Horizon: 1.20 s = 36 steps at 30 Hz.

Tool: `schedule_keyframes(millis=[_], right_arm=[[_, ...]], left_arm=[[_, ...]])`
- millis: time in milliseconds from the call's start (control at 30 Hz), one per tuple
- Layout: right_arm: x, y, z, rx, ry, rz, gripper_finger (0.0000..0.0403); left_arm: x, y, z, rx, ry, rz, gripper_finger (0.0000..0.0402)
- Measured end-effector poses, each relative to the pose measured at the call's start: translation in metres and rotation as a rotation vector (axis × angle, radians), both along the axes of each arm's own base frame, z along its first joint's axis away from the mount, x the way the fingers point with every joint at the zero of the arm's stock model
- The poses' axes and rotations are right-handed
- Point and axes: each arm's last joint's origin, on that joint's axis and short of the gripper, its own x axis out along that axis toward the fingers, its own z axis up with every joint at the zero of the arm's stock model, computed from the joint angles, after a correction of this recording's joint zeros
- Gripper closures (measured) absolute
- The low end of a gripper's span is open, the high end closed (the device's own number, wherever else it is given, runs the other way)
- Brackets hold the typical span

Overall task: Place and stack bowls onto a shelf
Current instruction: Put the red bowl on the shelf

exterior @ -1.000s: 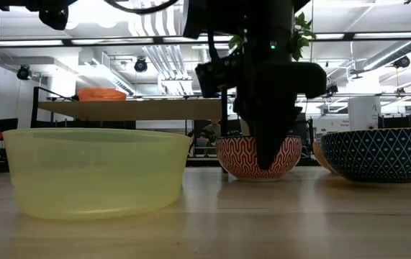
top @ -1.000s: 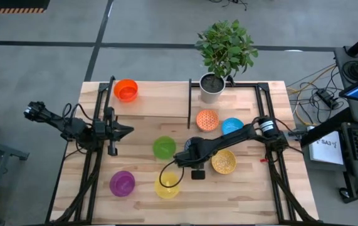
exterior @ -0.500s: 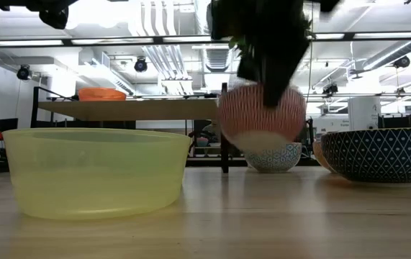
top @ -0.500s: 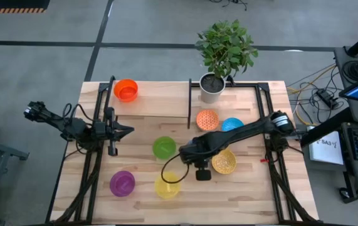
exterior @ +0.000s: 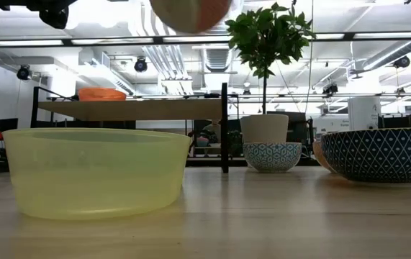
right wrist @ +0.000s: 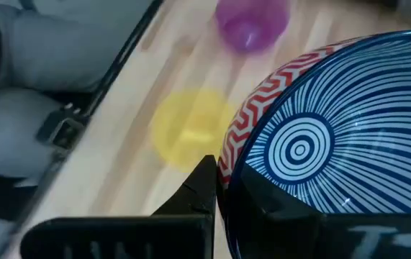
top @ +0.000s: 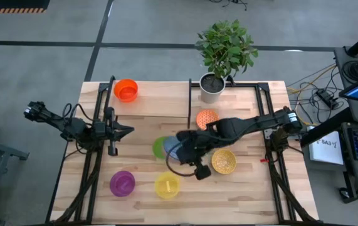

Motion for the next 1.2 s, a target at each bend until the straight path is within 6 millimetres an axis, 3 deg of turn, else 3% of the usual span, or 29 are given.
schedule_keyframes(millis=[133,233,500,700,900,1200], right_arm=[[0.008,-0.012,0.02,-0.223,-0.146,-0.05,0.039],[0.018,-0.033,0.021,-0.348,-0.168,-0.137,0.039],[0.047,-0.115,-0.004,-0.391,-0.08,-0.321,0.039],[0.057,-0.153,-0.02,-0.405,-0.04,-0.375,0.039],[0.067,-0.17,-0.04,-0.421,0.016,-0.385,0.039],[0.072,-0.173,-0.045,-0.443,0.005,-0.376,0.039]], left_arm=[[0.0,0.0,0.0,0.0,0.0,0.0,0.04],[0.0,0.0,0.0,0.0,-0.001,0.0,0.04],[0.0,0.0,0.0,-0.001,-0.001,0.0,0.04],[0.0,0.0,0.0,0.005,0.0,0.001,0.04],[0.0,0.0,0.0,0.013,0.0,0.003,0.04],[0.0,0.0,0.0,0.014,0.001,0.003,0.04]])
